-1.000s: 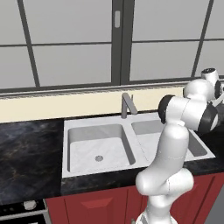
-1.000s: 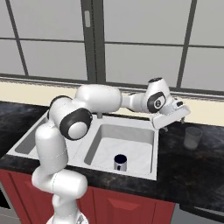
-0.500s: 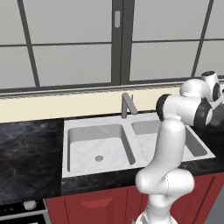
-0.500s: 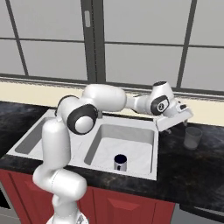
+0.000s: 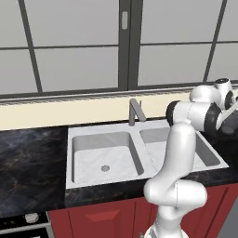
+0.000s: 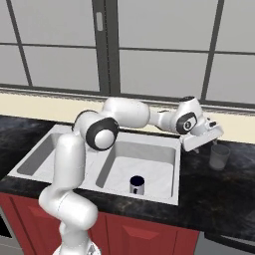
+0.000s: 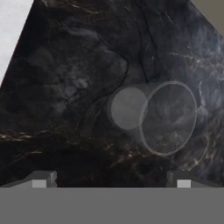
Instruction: Move any existing items from the left basin to the right basin for drying. Then move the glass cup from the counter to the left basin of the sink for washing.
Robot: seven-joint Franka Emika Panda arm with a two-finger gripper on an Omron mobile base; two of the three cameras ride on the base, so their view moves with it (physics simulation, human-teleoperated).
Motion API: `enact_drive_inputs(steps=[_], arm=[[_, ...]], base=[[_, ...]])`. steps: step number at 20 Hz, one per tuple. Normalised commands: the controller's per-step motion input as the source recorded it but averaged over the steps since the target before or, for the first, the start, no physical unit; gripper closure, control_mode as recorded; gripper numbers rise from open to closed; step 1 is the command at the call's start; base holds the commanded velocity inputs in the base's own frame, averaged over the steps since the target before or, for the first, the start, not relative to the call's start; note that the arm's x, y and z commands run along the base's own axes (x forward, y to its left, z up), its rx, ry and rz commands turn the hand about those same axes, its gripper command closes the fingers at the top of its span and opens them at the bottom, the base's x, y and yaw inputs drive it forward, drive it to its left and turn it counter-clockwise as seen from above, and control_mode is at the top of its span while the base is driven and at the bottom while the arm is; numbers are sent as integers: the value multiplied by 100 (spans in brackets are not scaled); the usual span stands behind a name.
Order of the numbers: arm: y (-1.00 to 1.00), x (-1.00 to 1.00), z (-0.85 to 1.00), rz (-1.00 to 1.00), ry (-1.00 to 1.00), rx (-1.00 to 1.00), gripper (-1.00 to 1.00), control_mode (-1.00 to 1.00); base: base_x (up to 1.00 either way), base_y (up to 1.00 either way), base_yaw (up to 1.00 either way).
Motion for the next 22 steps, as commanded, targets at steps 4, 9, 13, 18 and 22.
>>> enact_drive_inputs(steps=[4,9,13,18,22], arm=[[-19,18,-16,0,-3,0,-100,-100],[-21,25,-15,1,-3,0,-100,-100],[-17,22,-19,1,-2,0,-100,-100],[-14,27,-19,3,-1,0,-100,-100],[-17,19,-16,3,0,0,-100,-100]], base=[[0,0,0],[0,0,0],[0,0,0],[0,0,0],[0,0,0]])
